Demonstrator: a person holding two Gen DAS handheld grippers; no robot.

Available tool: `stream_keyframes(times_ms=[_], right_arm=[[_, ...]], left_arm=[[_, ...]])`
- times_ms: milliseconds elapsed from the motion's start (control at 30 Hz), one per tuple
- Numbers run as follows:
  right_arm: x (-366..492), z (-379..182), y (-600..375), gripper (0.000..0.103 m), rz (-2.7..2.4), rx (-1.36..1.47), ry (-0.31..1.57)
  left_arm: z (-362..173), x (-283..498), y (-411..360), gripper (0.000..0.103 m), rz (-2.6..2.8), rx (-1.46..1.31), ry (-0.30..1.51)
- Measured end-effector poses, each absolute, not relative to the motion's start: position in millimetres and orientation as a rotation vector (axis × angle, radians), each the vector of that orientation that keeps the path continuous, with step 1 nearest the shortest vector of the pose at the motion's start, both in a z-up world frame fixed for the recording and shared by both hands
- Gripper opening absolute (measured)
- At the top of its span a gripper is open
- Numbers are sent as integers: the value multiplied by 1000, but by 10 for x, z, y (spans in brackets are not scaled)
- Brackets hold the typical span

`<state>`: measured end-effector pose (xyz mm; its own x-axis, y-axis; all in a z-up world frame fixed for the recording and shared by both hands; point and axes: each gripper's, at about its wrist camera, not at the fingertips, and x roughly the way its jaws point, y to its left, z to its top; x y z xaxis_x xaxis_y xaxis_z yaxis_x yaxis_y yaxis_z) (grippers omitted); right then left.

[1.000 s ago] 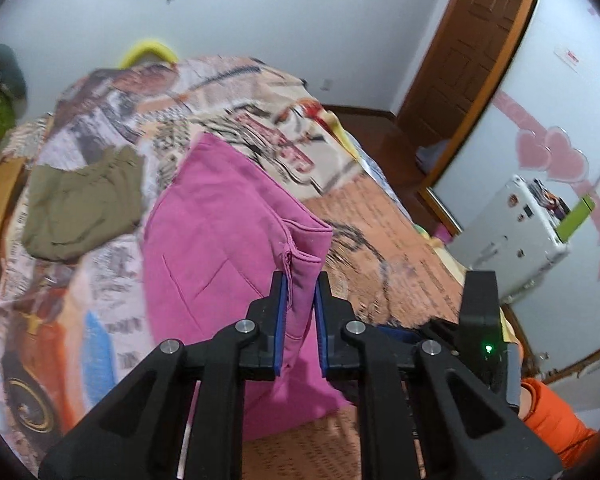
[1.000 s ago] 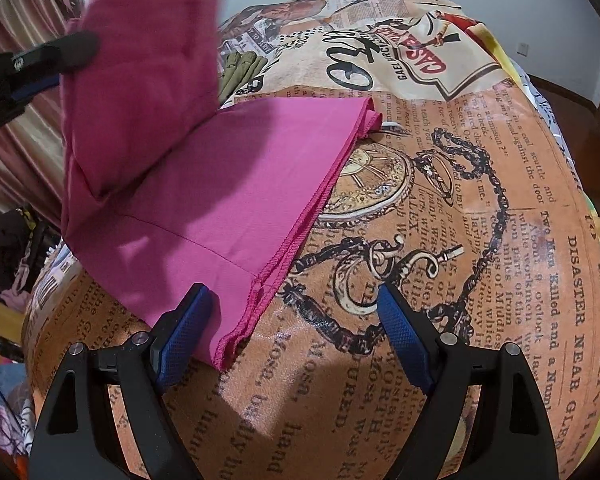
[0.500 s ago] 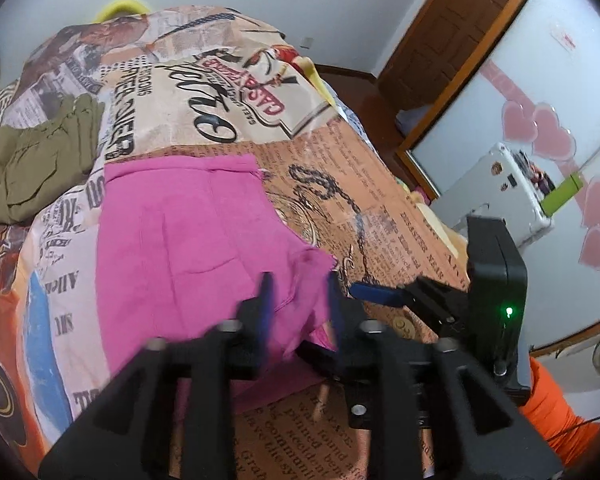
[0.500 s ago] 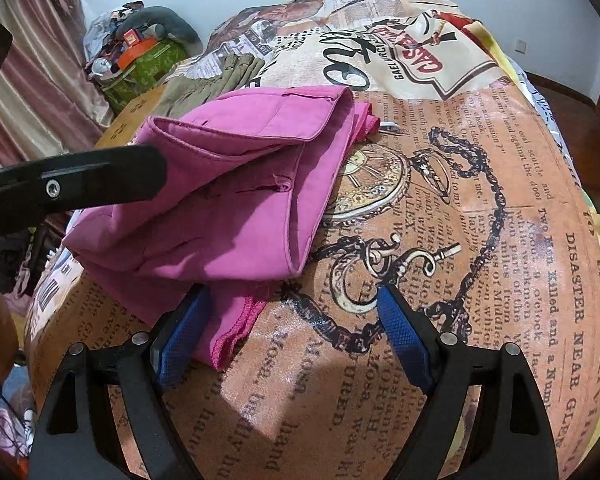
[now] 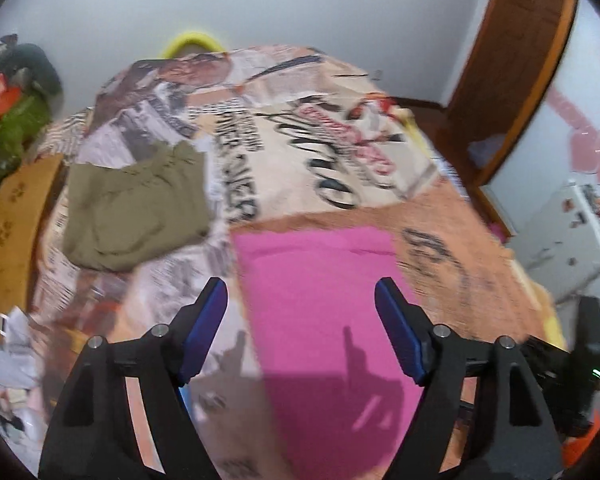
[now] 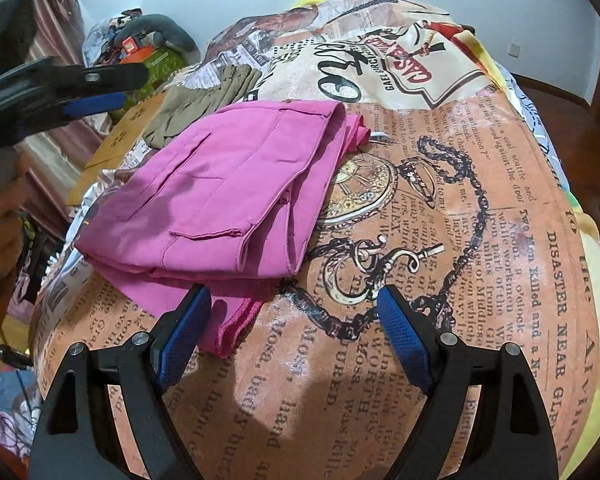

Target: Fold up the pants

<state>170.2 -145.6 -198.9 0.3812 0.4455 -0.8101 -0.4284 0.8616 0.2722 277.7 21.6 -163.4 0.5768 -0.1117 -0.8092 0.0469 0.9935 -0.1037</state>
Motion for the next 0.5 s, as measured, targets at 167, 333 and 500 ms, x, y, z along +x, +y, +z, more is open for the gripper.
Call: stream_keyframes(times_ms=[167, 333, 500], right_arm=[[1744, -2000, -1513, 83, 535, 31, 1041], [1797, -2012, -1586, 83, 512, 39, 1046], [1848, -2051, -1653, 83, 494, 50, 1057]], left_arm=[[-1838, 3257, 435, 78, -37, -10, 1016], [-2147, 3646, 411, 80, -41, 57, 1095], [-2570, 3921, 176, 85, -36, 198, 1201]])
